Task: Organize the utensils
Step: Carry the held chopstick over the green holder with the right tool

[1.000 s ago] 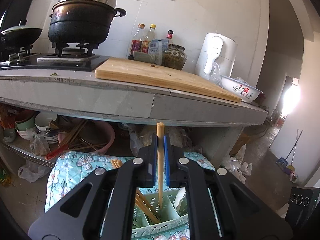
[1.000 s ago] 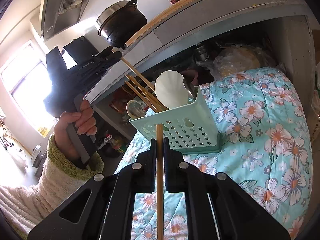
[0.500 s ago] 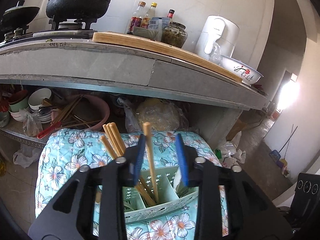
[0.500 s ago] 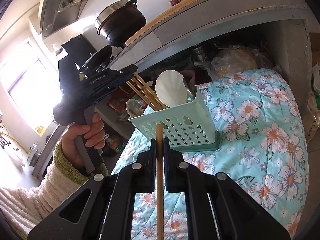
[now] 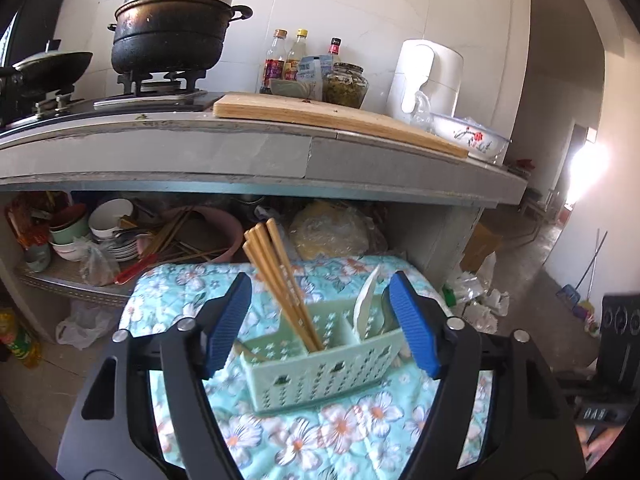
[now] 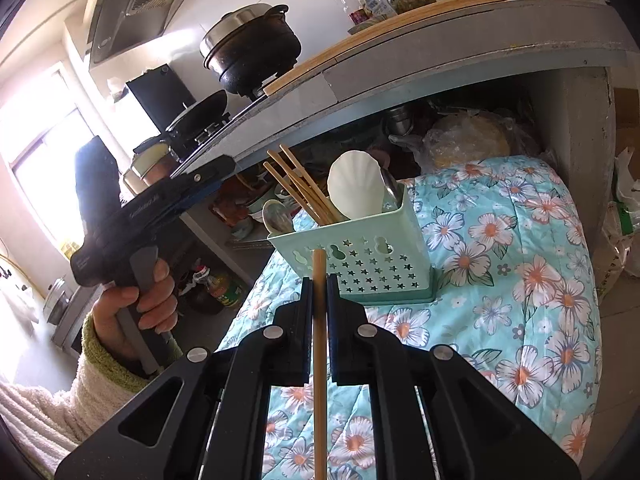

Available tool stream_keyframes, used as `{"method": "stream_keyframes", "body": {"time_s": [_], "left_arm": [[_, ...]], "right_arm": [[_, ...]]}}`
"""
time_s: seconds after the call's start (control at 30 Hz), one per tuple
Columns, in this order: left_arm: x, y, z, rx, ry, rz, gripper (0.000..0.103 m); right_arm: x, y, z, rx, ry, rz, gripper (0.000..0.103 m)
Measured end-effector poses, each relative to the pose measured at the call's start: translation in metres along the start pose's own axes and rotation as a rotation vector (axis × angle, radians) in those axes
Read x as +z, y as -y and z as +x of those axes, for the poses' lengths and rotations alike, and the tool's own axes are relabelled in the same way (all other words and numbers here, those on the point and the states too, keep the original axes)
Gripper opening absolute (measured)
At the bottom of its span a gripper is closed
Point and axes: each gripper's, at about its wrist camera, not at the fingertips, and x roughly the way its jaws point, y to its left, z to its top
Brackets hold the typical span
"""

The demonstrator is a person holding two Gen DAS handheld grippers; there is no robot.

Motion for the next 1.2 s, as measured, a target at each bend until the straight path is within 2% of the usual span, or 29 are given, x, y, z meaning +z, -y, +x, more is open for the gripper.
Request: {"method": "stream_keyframes", "body": {"time_s": [0.07, 0.2, 0.5, 0.83, 1.2], "left_arm": [[-0.01, 0.002, -0.01, 0.013, -0.012, 0.024, 0.077], [-0.035, 0.003, -0.024, 0.048, -0.053, 0.068, 0.083], [-0.08, -0.005, -0.03, 0.159, -0.147, 0.067, 0.088], [-0.094, -0.031, -0.025, 0.253, -0.173, -0.006, 0.09], [-0.114, -0.056, -0.01, 0.328, -0.224, -0.039, 0.09]], "right_arm": [[0.003, -0.003, 0.001, -0.004, -0.005, -0.011, 0.007], [0.01, -0.012, 0.005, -0.014, -0.006, -0.044, 0.007], [0.047, -0.039, 0.018, -0.031, 0.041, -0.134, 0.007], [0.113, -0.074, 0.042, -0.007, 0.138, -0.227, 0.007], [0.177, -0.094, 0.087, 0.001, 0.233, -0.254, 0.007]]}}
